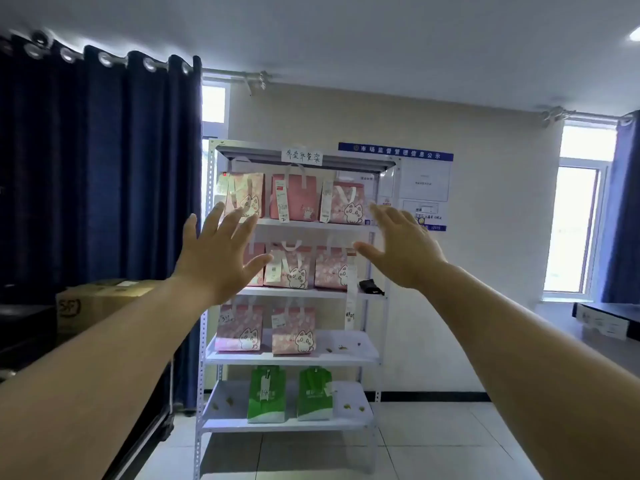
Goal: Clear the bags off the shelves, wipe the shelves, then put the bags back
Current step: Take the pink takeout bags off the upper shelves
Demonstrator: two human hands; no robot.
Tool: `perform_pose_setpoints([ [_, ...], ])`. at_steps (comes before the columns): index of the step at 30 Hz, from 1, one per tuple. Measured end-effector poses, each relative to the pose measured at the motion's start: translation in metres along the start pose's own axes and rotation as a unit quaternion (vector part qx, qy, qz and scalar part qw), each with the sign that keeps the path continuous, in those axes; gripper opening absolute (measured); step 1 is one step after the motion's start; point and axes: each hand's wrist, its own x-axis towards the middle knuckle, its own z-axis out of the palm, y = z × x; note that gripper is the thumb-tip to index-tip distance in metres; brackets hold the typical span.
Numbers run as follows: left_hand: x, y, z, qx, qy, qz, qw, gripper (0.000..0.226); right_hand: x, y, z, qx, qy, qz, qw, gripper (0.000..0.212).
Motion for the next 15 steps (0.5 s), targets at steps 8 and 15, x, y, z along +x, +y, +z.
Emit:
perform_pose_setpoints([
  [8,-0.007,-0.018,0.054,0.024,-0.038,-0.02,0.999,0.076,0.014,0.009,0.059,0.029,-0.122,0.054,0.991,0.075],
  [15,0.026,-0.068,0.1,0.058,-0.06,-0.045,0.996,0.071,0.062,0.006,0.127,0.066,-0.165,0.071,0.982,0.067],
])
